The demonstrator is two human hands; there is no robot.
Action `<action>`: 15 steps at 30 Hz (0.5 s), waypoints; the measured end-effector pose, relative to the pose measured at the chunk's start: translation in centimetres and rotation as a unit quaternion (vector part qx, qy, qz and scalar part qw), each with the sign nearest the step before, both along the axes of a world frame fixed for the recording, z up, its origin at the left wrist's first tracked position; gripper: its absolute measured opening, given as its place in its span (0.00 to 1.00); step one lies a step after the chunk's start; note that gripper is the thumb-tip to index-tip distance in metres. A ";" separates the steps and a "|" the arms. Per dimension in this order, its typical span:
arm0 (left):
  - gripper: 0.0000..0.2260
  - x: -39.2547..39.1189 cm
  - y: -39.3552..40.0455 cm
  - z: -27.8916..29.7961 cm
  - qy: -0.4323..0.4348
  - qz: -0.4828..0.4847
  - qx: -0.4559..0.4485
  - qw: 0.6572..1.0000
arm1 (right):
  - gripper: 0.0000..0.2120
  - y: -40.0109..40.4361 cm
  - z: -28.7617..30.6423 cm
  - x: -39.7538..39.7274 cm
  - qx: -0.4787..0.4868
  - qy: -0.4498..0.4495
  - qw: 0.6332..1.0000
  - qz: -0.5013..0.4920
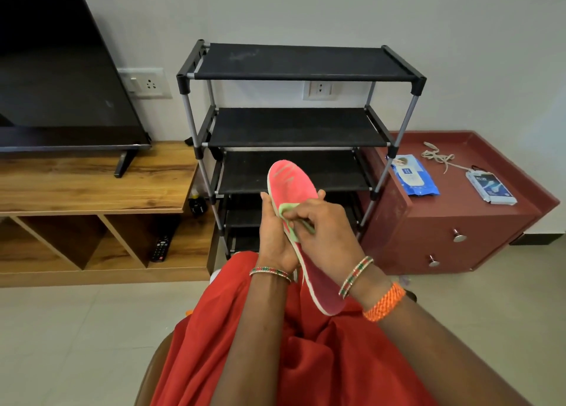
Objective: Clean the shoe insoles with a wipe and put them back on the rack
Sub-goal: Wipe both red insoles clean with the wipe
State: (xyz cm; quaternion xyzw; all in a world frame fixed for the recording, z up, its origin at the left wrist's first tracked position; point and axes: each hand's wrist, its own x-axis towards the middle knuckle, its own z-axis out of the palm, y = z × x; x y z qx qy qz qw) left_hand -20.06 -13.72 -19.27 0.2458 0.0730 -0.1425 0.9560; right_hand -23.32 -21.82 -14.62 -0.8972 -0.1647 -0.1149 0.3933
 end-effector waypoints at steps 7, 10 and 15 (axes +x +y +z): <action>0.26 -0.7 -2.2 1.2 -0.012 -0.009 0.003 1.000 | 0.10 -0.2 2.0 2.8 0.031 -0.066 0.997 -0.034; 0.25 -0.5 -1.7 0.9 -0.012 0.017 0.011 1.000 | 0.10 0.6 2.0 2.7 0.026 -0.050 0.998 -0.020; 0.36 -0.1 0.9 0.7 0.000 0.015 0.000 1.000 | 0.10 0.6 0.8 -0.2 0.019 0.012 1.000 0.014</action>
